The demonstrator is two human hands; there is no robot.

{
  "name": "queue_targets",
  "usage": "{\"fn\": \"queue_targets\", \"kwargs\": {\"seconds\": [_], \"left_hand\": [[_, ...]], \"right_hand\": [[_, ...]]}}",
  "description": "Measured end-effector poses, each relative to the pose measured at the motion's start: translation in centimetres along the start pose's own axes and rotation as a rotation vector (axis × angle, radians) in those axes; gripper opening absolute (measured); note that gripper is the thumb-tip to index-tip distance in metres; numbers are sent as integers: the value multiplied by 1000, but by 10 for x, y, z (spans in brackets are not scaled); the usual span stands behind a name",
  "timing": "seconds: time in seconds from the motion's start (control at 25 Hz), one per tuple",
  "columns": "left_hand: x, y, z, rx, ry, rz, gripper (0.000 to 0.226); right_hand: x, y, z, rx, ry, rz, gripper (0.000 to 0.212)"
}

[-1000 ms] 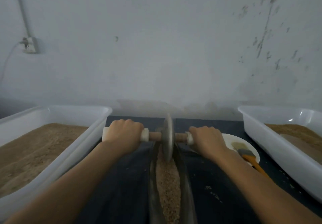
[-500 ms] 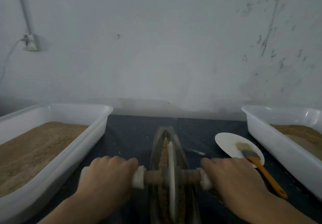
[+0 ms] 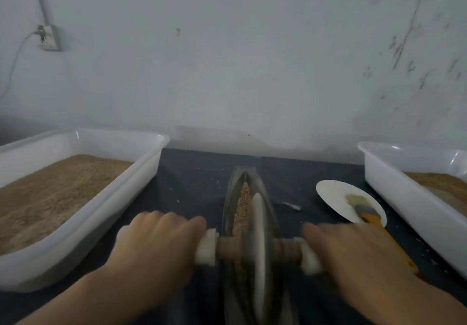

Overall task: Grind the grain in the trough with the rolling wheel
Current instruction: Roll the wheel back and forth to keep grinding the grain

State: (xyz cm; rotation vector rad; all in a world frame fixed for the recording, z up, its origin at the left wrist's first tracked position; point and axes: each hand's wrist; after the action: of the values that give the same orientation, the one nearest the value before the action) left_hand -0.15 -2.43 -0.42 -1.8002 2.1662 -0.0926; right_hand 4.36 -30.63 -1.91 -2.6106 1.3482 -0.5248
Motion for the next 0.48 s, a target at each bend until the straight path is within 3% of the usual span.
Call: {"fn": "queue_targets", "kwargs": {"seconds": [0.04, 0.12, 0.2, 0.28, 0.36, 0.48], "left_hand": [[1, 13, -7, 52, -39, 31, 36], [0, 21, -13, 14, -60, 67, 34], [3, 5, -9, -34, -40, -8, 30], [2, -29, 3, -15, -25, -70, 31], [-4, -69, 16, 10, -24, -111, 24], [-6, -102, 17, 70, -25, -153, 17]], "right_hand": [[1, 7, -8, -76, -19, 14, 56], [4, 11, -9, -414, -125, 135, 48], [1, 1, -3, -356, -50, 151, 44], [4, -23, 8, -136, 22, 150, 37], [7, -63, 8, -22, 55, 168, 29], [14, -102, 2, -62, 107, 242, 23]]}}
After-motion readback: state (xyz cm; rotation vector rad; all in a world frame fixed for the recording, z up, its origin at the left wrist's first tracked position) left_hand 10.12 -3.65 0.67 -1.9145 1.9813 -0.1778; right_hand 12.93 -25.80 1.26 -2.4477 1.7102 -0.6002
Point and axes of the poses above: each hand's wrist, its own y-axis away from the middle knuckle, its own z-axis out of the palm, x = y × z, and after that the axes turned 2 degrees about -x, right-handed
